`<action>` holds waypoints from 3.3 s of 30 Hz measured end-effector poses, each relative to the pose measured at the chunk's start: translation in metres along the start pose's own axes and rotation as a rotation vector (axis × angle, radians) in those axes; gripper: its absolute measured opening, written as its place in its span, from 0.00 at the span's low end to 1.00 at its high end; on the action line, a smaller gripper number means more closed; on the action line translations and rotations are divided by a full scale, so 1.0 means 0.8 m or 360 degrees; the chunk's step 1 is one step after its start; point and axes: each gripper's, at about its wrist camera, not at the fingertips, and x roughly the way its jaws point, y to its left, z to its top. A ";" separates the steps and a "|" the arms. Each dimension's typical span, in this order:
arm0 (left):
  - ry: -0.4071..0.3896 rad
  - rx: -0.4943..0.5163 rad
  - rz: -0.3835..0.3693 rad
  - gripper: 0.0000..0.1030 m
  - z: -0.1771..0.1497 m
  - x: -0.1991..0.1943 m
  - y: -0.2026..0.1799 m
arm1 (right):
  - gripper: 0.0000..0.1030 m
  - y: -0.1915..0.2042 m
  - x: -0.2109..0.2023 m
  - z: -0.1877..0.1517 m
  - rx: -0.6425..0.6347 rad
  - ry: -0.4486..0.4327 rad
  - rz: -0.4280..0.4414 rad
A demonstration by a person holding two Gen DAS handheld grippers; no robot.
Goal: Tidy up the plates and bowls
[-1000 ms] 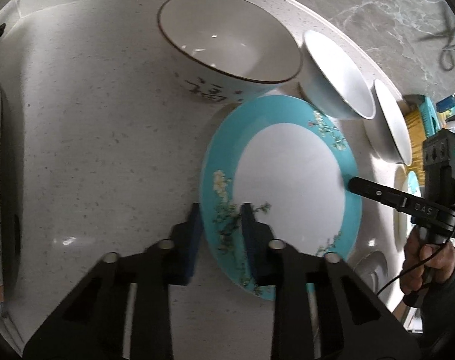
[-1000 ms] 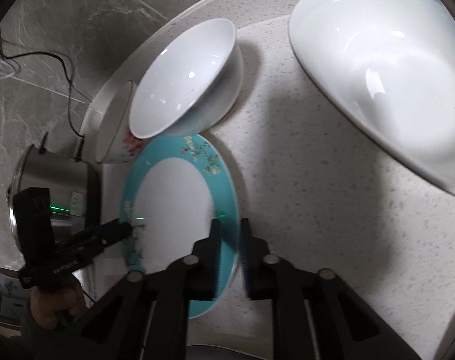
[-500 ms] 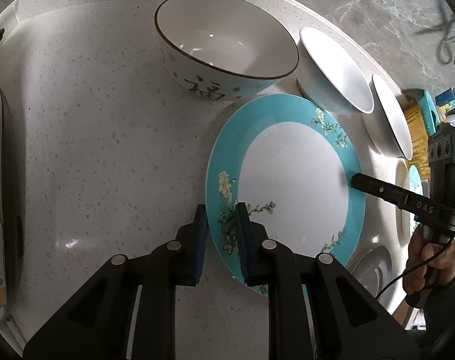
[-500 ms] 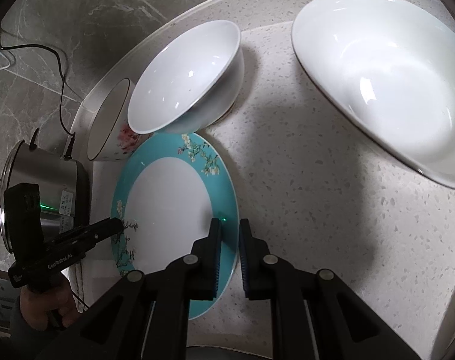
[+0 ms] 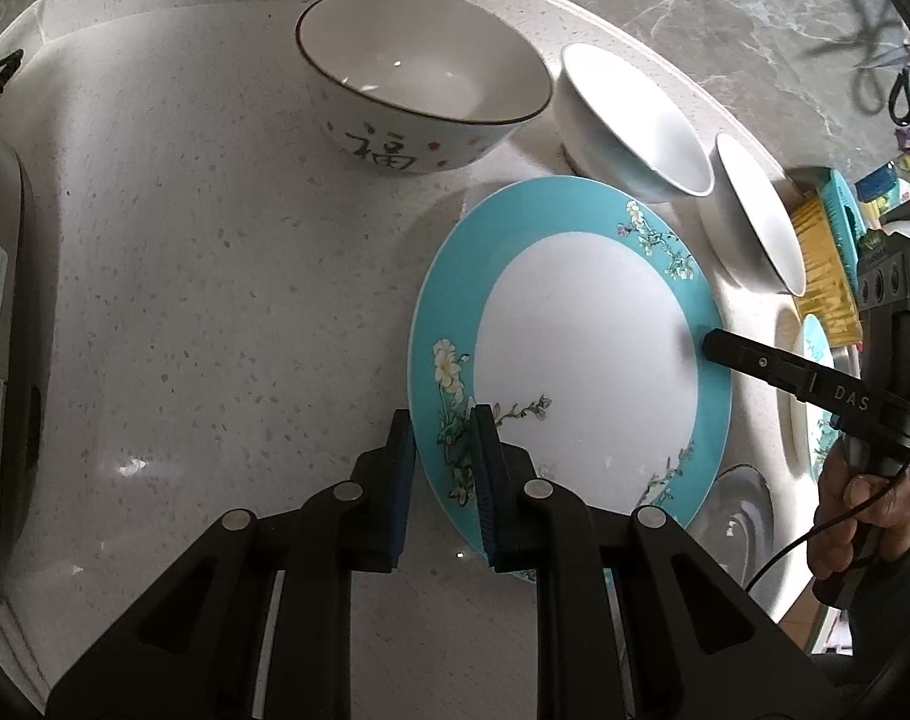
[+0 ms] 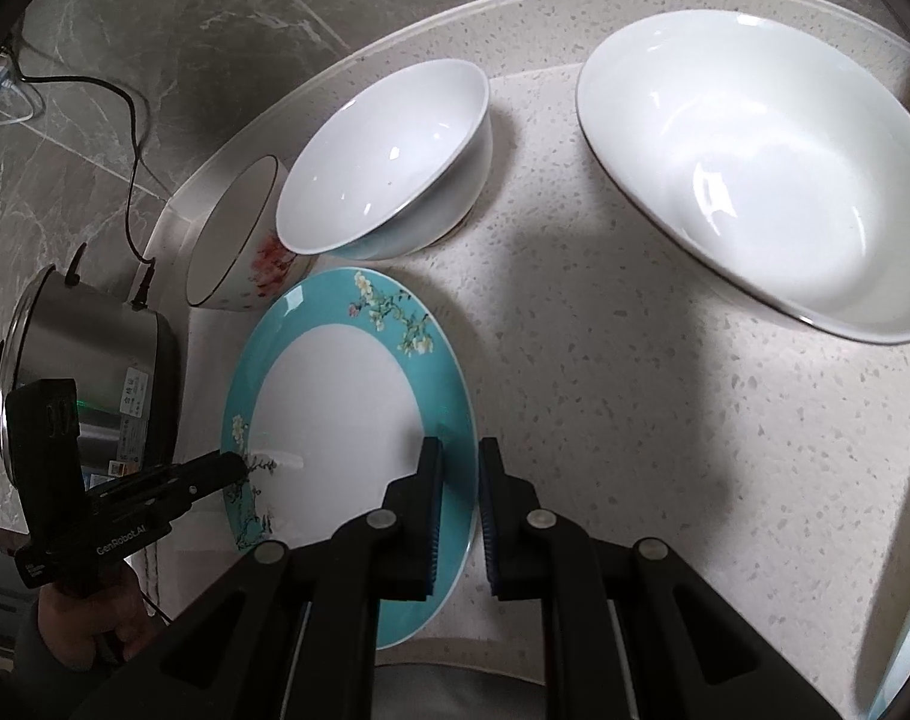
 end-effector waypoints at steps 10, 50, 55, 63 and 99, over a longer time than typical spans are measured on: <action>-0.0060 0.0101 -0.0028 0.15 -0.021 -0.051 -0.044 | 0.13 0.003 -0.056 -0.021 0.0014 -0.0089 -0.0005; 0.0089 0.0304 0.0023 0.16 -0.229 -0.028 -0.160 | 0.14 -0.085 -0.132 -0.216 0.0113 -0.0066 -0.0122; 0.0079 0.0336 0.0031 0.16 -0.231 -0.020 -0.163 | 0.15 -0.087 -0.126 -0.222 0.0113 -0.0068 -0.0152; 0.0052 0.0366 0.0062 0.17 -0.225 -0.020 -0.166 | 0.17 -0.071 -0.122 -0.225 -0.0007 -0.0104 -0.0275; -0.0565 0.0285 -0.0497 0.79 -0.202 -0.144 -0.178 | 1.00 -0.039 -0.289 -0.271 0.0211 -0.0981 0.0038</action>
